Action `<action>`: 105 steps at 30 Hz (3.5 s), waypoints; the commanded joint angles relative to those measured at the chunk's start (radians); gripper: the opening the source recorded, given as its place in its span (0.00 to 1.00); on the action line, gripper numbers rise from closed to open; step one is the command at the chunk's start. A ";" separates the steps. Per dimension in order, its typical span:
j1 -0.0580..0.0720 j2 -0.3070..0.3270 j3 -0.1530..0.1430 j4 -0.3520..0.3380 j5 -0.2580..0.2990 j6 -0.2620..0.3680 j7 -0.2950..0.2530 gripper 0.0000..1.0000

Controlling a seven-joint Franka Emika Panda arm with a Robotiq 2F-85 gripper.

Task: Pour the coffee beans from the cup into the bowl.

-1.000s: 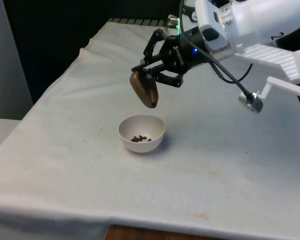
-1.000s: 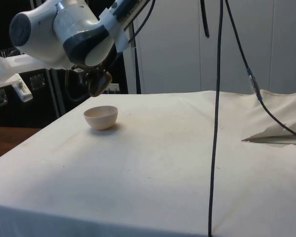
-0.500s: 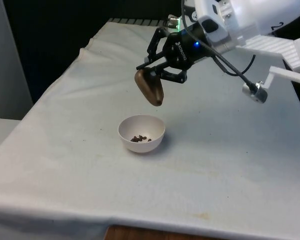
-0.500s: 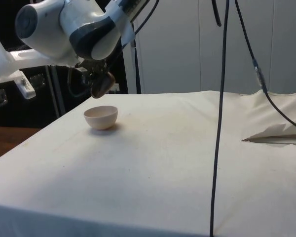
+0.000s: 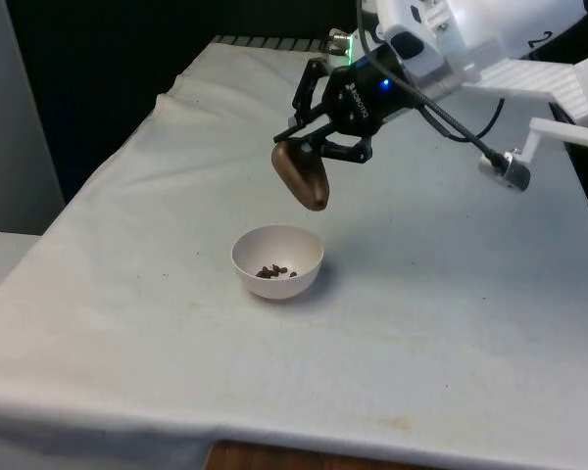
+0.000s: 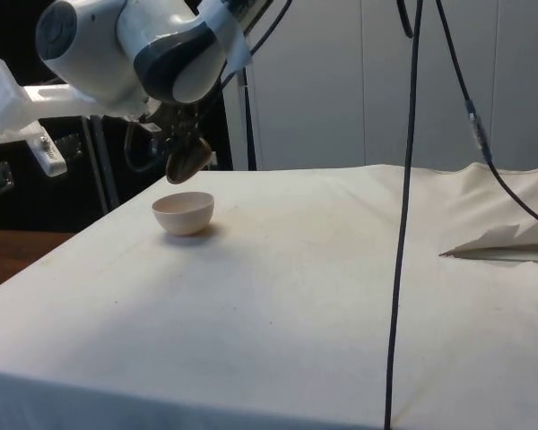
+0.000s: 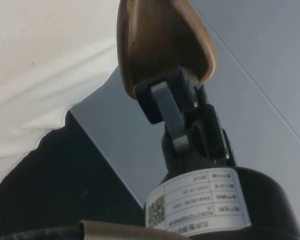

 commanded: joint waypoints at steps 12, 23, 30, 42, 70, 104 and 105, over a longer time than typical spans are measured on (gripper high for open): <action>-0.003 -0.018 0.004 -0.031 -0.007 0.018 0.001 0.00; -0.005 -0.062 0.004 -0.102 -0.008 0.043 0.003 0.00; -0.010 -0.086 0.005 -0.136 -0.003 0.071 -0.006 0.00; -0.003 -0.104 -0.010 -0.170 -0.003 0.112 -0.016 0.00; -0.021 -0.210 -0.035 -0.345 0.008 0.302 -0.062 0.00; -0.023 -0.233 -0.064 -0.426 0.152 0.462 -0.264 0.00; -0.023 -0.233 -0.065 -0.427 0.157 0.465 -0.272 0.00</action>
